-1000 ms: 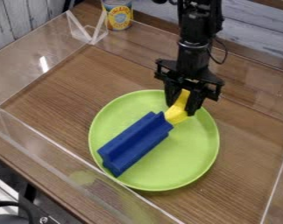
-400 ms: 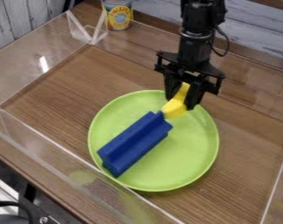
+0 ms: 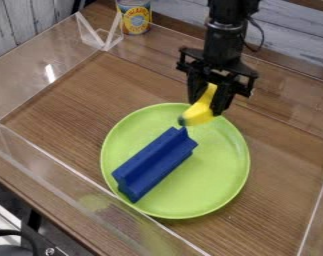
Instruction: Remove the banana from inside the green plate and put it on the table
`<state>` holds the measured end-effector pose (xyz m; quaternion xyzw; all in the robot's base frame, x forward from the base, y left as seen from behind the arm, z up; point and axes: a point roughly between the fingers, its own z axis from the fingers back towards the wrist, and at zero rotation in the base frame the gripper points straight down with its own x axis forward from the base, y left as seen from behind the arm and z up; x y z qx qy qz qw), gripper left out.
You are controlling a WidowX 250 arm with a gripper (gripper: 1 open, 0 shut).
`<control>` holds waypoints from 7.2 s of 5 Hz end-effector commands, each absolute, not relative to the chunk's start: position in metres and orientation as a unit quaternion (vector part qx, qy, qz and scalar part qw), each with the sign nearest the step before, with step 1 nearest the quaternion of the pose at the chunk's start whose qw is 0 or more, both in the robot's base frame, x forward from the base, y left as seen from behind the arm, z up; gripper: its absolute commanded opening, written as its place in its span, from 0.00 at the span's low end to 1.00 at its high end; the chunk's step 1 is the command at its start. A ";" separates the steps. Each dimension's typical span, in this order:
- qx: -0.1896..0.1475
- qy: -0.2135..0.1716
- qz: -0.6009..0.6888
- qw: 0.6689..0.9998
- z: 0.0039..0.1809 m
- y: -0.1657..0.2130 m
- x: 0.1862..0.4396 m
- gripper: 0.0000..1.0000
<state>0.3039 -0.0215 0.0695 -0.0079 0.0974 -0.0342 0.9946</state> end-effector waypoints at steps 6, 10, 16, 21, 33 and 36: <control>0.005 0.037 0.009 0.999 0.144 0.041 0.313 0.00; 0.021 0.051 0.017 0.998 0.088 0.089 0.325 0.00; 0.028 0.056 0.033 0.997 0.080 0.131 0.298 0.00; 0.023 0.060 0.030 0.997 0.080 0.137 0.287 0.00; 0.002 0.021 0.020 1.000 0.119 0.128 0.304 1.00; -0.006 -0.016 0.010 1.000 0.145 0.120 0.337 1.00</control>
